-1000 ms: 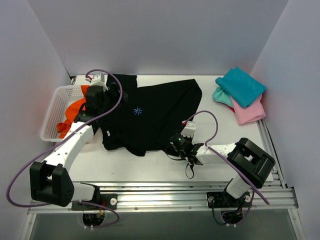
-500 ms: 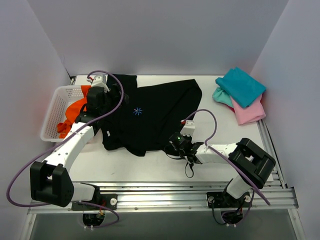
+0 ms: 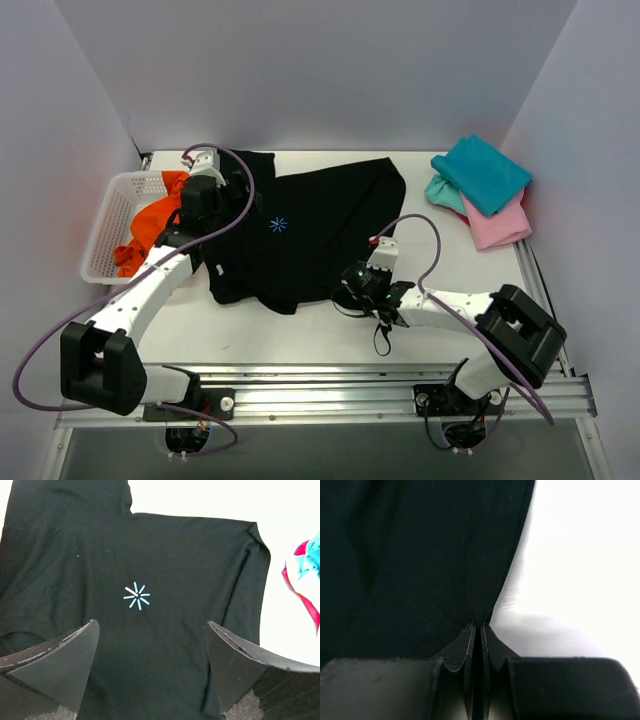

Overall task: Fold and stack the t-shirts
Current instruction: Flatten the tshirt out

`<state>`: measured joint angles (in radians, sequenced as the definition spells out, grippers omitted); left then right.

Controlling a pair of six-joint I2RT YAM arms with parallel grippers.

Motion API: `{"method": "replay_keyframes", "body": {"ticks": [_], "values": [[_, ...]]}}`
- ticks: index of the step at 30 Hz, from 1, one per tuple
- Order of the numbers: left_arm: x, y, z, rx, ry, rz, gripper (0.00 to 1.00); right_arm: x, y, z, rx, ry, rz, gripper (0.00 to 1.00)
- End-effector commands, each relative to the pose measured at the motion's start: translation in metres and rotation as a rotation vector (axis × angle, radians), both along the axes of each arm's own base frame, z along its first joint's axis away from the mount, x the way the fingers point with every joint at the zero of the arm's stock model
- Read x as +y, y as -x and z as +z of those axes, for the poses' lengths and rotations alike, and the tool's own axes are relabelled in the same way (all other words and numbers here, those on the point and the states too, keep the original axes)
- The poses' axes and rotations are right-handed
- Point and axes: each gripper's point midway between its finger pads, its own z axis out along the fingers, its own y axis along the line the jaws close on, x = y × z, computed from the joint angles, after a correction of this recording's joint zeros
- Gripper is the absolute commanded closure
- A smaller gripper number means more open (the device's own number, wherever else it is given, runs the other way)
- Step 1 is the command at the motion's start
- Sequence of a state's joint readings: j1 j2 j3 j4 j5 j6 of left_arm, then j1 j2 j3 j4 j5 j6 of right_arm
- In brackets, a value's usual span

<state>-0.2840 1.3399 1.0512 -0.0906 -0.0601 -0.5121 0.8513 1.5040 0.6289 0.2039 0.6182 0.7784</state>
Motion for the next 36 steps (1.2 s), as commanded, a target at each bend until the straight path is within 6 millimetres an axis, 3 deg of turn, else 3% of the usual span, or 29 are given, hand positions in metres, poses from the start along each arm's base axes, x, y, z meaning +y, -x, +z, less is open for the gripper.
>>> {"method": "replay_keyframes", "body": {"ticks": [1,6,7,8,11,13,17,21,28,32,33,36], "values": [[-0.018,0.006,0.011,-0.009,-0.008,0.001,0.04,-0.03,-0.006,0.044,-0.105,0.029,-0.126,1.0],[-0.061,0.048,-0.038,0.08,0.0,0.004,0.02,-0.037,-0.006,0.052,-0.122,0.013,-0.147,1.0],[-0.065,0.062,-0.06,0.131,0.007,0.015,0.02,-0.037,-0.006,0.051,-0.117,0.019,-0.146,1.0],[-0.079,0.075,-0.068,0.147,-0.002,-0.011,0.01,-0.036,-0.006,0.05,-0.112,0.024,-0.144,1.0],[-0.094,0.11,-0.096,0.216,-0.057,-0.04,0.0,-0.036,-0.005,0.044,-0.099,0.032,-0.143,1.0],[-0.098,0.128,-0.111,0.259,-0.087,-0.053,0.0,-0.035,-0.006,0.042,-0.1,0.026,-0.141,1.0],[-0.097,0.16,-0.162,0.373,-0.147,-0.081,0.0,-0.034,-0.005,0.037,-0.096,0.027,-0.14,1.0],[-0.085,0.166,-0.196,0.442,-0.204,-0.039,0.0,-0.038,-0.004,0.034,-0.088,0.043,-0.15,1.0],[-0.079,0.15,-0.248,0.554,-0.177,-0.038,0.0,-0.047,0.001,0.031,-0.074,0.036,-0.174,1.0],[-0.07,0.146,-0.263,0.595,-0.145,-0.025,0.05,-0.049,0.002,0.029,-0.064,0.032,-0.175,0.97],[-0.067,0.145,-0.265,0.601,-0.146,-0.018,0.06,-0.048,0.002,0.029,-0.064,0.031,-0.175,0.93],[-0.057,0.141,-0.263,0.6,-0.139,0.002,0.06,-0.048,0.001,0.027,-0.058,0.035,-0.171,0.91]]}}
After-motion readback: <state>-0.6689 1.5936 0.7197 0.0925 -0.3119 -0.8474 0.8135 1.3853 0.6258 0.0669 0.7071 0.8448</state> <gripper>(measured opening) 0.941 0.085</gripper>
